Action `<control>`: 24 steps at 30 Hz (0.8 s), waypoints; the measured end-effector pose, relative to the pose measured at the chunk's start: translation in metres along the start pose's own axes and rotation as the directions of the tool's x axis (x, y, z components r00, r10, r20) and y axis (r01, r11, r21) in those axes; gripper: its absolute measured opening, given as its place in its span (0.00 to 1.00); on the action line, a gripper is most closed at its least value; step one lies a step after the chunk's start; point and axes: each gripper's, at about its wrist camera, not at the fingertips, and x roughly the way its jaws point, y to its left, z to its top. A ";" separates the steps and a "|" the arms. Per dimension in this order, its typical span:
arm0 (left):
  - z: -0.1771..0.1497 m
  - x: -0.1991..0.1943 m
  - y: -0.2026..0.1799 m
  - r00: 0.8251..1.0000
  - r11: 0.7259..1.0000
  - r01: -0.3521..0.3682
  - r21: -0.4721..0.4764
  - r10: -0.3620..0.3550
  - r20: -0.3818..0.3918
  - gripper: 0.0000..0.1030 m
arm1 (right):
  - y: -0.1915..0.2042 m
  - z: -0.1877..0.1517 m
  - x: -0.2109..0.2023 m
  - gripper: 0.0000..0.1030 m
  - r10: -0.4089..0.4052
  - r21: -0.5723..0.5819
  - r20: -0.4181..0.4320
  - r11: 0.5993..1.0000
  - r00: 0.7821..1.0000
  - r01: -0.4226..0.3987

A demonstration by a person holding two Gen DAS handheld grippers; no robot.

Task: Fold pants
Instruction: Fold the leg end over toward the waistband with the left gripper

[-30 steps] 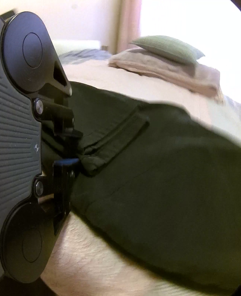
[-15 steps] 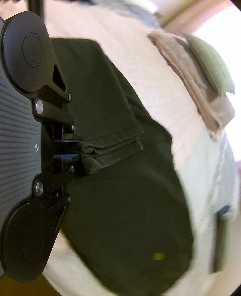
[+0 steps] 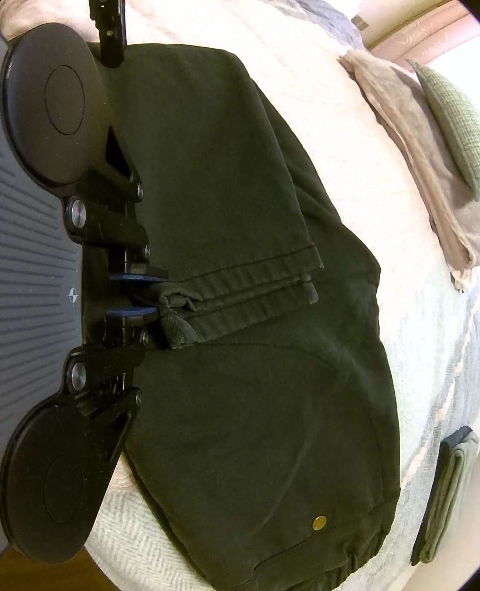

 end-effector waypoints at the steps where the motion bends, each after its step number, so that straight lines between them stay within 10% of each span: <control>1: 0.000 0.000 0.000 1.000 1.000 -0.002 -0.001 0.002 -0.001 0.23 | 0.003 0.003 0.002 0.09 -0.002 -0.009 0.000 1.000 1.000 0.002; 24: 0.000 0.000 -0.003 1.000 1.000 -0.020 -0.019 0.020 0.001 0.23 | 0.005 0.012 0.008 0.11 0.009 -0.035 -0.065 0.999 0.998 -0.012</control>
